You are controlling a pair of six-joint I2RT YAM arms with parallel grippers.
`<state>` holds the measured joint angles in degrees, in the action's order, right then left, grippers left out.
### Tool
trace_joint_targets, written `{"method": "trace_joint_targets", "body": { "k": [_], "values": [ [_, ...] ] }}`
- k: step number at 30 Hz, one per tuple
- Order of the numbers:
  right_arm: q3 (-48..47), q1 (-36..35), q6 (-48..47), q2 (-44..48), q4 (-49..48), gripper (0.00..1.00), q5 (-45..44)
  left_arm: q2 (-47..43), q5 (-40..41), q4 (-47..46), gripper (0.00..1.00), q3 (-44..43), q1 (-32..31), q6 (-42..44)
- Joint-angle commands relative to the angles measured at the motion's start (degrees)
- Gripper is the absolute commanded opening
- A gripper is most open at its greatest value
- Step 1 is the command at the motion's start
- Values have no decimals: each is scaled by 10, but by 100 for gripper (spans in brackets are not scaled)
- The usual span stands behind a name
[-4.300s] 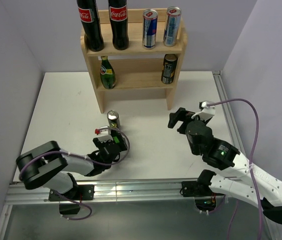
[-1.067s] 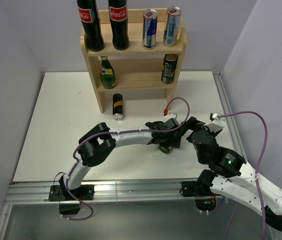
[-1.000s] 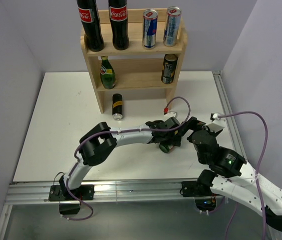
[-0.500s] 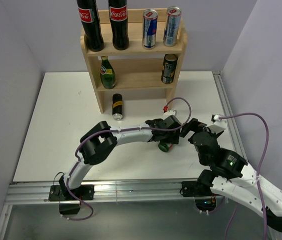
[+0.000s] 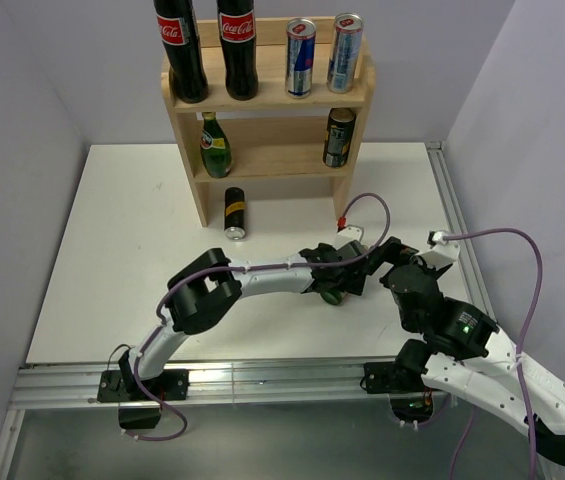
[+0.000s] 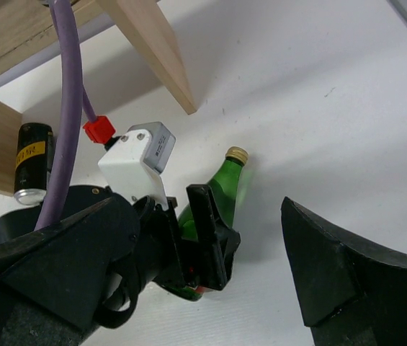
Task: Place and organize the beverage onto the shelf
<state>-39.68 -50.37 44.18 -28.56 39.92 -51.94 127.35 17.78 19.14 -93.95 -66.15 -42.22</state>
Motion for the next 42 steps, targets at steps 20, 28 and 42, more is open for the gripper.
{"method": "trace_joint_targets", "body": {
  "k": [20,28,42],
  "values": [
    [7,-2,20,21,9,100,-5,-79,88,122,0,204,-27,-41],
    [16,-2,15,10,-19,100,6,-293,229,81,0,302,-30,-68],
    [24,-1,4,-24,-63,100,21,-496,476,-369,0,457,-28,181]
  ]
}}
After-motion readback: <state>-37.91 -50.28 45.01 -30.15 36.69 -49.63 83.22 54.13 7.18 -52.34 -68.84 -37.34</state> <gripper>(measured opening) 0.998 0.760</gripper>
